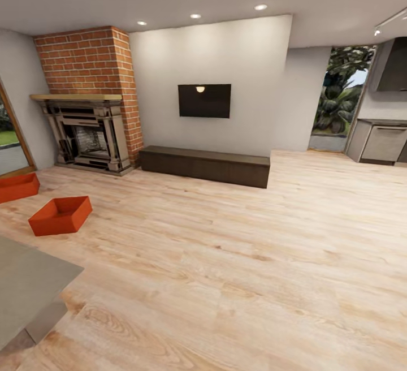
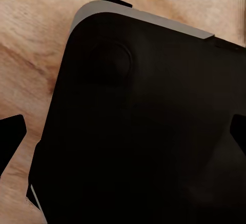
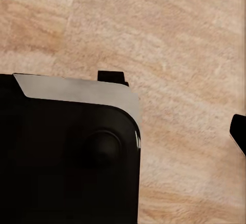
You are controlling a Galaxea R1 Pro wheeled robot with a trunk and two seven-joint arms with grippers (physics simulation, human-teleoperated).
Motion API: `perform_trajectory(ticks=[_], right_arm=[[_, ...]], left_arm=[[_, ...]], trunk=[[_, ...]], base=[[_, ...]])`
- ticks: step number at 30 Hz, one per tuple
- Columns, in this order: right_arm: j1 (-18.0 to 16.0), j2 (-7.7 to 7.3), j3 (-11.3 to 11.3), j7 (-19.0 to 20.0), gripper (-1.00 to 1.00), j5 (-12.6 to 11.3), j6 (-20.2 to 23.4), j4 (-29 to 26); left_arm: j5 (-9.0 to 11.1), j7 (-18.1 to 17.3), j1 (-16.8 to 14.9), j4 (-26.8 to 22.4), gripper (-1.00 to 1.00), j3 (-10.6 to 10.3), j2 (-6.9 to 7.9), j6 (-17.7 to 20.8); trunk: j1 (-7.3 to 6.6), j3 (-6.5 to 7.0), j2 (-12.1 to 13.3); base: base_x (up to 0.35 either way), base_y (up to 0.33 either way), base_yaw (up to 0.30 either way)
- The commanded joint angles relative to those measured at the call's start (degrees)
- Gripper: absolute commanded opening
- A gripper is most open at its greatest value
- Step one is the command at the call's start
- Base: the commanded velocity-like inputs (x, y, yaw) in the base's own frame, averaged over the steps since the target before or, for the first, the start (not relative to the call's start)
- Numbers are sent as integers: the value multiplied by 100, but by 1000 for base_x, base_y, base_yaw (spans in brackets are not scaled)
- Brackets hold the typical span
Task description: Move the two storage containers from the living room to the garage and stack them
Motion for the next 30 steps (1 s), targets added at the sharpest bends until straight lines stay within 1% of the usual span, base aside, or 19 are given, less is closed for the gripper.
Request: perform_trajectory(ticks=[1,15,30], right_arm=[[-6,3,49,-8,100,-53,-29,14],[-6,3,45,14,100,-55,-21,14],[-6,-4,45,65,100,-73,-11,14]], left_arm=[[21,1,-1,-2,100,10,-1,-13],[23,1,-1,-2,100,10,7,9],[4,1,-1,3,100,-17,-27,-9]], trunk=[[3,-5,-2],[3,-5,-2],[3,-5,-2]], base=[[322,0,0],[322,0,0],[323,0,0]])
